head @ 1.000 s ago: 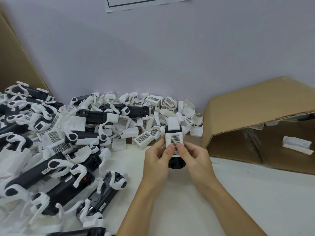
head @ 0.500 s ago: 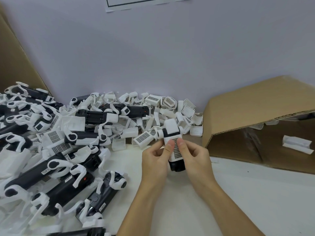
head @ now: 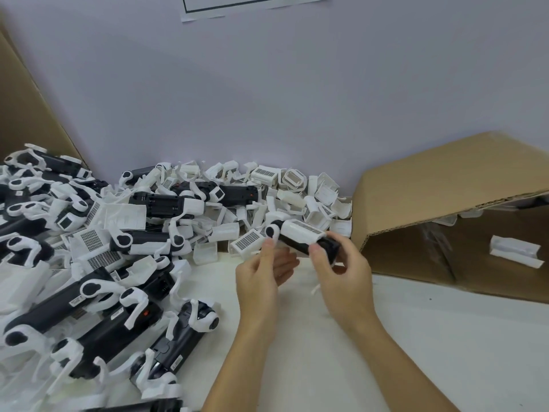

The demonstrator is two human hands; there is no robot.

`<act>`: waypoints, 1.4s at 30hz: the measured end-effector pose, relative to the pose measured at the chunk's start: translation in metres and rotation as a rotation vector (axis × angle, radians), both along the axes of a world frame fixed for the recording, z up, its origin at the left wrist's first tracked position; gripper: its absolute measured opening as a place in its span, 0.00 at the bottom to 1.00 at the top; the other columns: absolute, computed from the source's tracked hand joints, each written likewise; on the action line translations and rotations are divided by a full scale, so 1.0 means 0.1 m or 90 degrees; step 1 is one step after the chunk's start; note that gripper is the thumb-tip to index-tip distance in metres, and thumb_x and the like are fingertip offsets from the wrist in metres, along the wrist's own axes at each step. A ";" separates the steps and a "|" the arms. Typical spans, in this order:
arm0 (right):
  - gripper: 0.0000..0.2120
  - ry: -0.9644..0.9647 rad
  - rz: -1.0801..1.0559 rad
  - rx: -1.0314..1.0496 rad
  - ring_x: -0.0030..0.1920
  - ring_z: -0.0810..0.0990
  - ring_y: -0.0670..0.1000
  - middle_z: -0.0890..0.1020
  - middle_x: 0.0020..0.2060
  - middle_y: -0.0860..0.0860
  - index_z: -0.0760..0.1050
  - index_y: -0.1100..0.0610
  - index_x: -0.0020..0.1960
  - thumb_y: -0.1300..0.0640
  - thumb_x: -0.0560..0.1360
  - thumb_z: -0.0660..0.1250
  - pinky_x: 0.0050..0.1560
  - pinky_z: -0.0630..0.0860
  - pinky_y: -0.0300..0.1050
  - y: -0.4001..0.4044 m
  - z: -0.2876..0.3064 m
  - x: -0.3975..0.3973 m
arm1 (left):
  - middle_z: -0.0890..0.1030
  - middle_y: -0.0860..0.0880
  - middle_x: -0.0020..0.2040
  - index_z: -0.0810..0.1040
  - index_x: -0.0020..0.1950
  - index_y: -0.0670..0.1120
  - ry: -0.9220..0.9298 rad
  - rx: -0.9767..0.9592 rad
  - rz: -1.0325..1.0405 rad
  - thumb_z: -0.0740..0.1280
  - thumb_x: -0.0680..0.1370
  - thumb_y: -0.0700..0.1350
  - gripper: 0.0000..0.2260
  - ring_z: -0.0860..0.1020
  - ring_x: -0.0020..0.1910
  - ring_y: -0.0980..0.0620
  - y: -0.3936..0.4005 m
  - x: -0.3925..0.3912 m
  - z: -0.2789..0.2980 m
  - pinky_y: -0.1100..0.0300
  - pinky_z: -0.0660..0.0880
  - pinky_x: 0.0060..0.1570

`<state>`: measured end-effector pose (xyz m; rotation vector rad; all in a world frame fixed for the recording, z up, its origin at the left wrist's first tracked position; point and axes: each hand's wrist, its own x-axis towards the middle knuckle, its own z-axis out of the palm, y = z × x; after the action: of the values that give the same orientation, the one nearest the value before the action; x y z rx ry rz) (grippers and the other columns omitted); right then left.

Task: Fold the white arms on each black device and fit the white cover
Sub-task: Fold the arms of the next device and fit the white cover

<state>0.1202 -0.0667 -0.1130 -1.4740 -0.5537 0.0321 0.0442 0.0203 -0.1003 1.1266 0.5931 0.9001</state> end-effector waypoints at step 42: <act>0.25 -0.633 -0.016 -0.107 0.61 0.74 0.52 0.75 0.61 0.49 0.76 0.50 0.63 0.63 0.68 0.76 0.62 0.70 0.37 0.02 -0.05 -0.02 | 0.84 0.39 0.42 0.85 0.40 0.43 -0.073 -0.133 -0.083 0.71 0.73 0.54 0.14 0.84 0.41 0.45 0.13 -0.05 0.01 0.57 0.81 0.39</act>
<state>0.1180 -0.0643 -0.1176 -1.6030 -1.3497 -0.7230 0.0393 0.0329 -0.0991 0.9085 0.5015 0.7666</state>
